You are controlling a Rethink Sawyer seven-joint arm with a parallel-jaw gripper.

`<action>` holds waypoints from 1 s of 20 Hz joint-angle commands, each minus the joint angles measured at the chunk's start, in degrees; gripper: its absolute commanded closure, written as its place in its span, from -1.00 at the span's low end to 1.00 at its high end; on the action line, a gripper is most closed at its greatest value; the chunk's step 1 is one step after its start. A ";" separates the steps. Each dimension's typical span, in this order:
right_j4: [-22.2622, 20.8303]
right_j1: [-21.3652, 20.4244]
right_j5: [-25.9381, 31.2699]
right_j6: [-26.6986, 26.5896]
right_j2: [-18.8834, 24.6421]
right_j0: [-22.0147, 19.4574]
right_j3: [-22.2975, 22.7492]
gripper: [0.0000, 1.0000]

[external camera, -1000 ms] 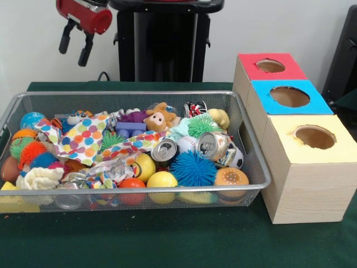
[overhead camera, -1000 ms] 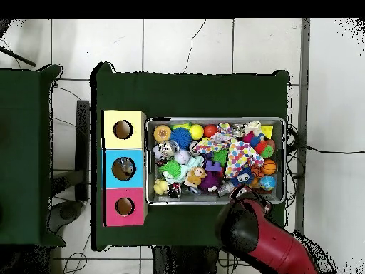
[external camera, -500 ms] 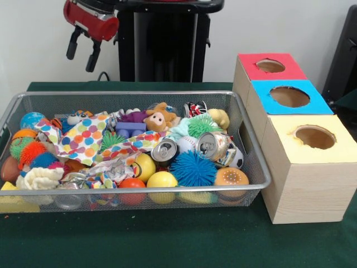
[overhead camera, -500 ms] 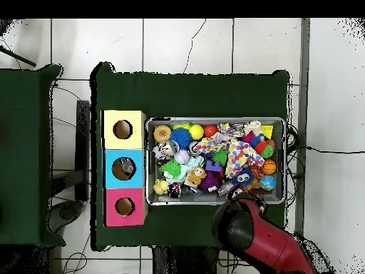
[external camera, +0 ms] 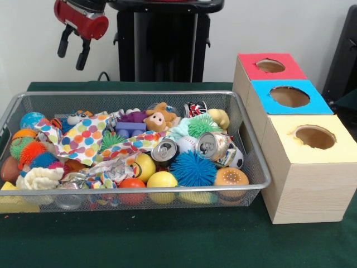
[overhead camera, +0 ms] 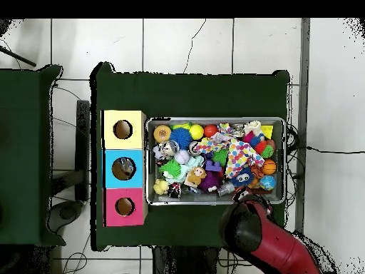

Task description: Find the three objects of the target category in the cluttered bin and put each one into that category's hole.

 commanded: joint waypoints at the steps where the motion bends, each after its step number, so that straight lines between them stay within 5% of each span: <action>1: -0.10 2.02 -0.67 8.96 1.91 0.94 2.31 -1.00; 14: 2.70 7.79 -1.96 11.07 3.06 0.99 -0.38 -1.00; 20: 1.26 10.18 -2.00 8.62 4.86 -4.15 -1.82 -1.00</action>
